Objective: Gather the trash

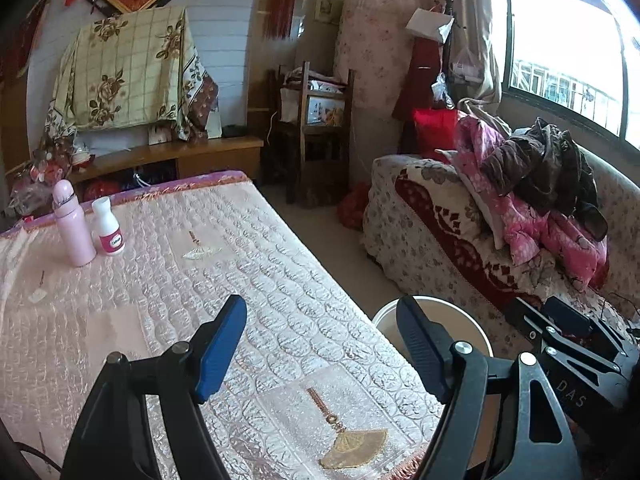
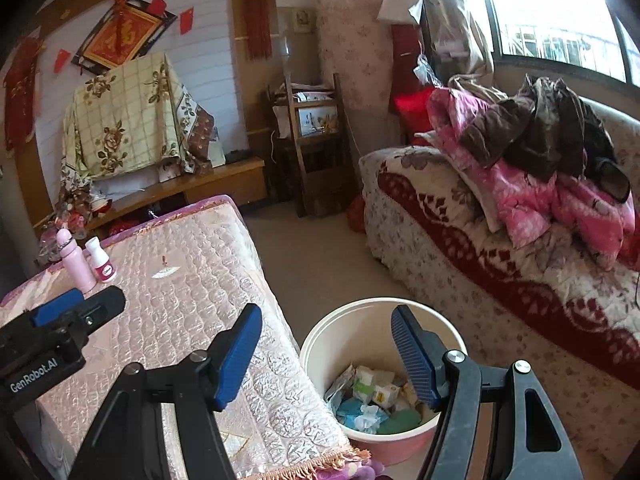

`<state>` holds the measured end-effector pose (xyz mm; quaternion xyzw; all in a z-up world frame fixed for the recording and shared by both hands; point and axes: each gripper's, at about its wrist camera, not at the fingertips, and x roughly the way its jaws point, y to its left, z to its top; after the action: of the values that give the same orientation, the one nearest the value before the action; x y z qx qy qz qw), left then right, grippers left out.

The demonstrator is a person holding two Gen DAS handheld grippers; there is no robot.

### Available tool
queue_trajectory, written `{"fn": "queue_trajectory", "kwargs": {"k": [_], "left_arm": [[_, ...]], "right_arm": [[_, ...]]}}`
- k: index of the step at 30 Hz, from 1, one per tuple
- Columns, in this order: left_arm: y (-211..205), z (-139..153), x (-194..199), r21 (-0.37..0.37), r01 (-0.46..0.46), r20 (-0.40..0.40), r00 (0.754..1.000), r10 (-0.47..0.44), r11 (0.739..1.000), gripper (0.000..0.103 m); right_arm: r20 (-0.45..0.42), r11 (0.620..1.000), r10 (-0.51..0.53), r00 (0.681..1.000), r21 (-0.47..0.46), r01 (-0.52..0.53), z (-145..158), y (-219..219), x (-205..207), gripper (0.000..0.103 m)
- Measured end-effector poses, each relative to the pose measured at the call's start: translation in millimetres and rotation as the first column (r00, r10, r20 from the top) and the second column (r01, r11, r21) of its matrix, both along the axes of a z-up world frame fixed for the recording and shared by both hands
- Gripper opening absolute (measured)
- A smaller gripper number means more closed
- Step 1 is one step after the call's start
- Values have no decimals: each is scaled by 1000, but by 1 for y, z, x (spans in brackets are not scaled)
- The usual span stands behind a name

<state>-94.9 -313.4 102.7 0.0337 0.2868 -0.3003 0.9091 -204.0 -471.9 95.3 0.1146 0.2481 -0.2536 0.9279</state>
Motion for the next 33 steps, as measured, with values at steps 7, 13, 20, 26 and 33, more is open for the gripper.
{"fn": "queue_trajectory", "kwargs": {"k": [7,13,20,26,33], "left_arm": [[-2,6,-5,-3,8,29,1000,-8,1000,78],[-4,8,-7,-3,19,36,999,-19,1000,78],[-6,7,-9,-1,21,36,999,-21,1000,78],[-5,6,-8,-4,21,28,999,-21,1000,78],[-6,5,-7,-2,22,22,1000,-22,1000,78]], "right_arm": [[35,1000,-16,999,-6,16,13,0,-9,71],[43,1000,-23,999,-8,23,19,-1,-11,71],[51,1000,-22,998,-2,22,21,-1,-12,71],[52,1000,-24,998,2,24,21,-1,-13,71],[49,1000,-24,998,7,24,22,-3,-13,71]]}}
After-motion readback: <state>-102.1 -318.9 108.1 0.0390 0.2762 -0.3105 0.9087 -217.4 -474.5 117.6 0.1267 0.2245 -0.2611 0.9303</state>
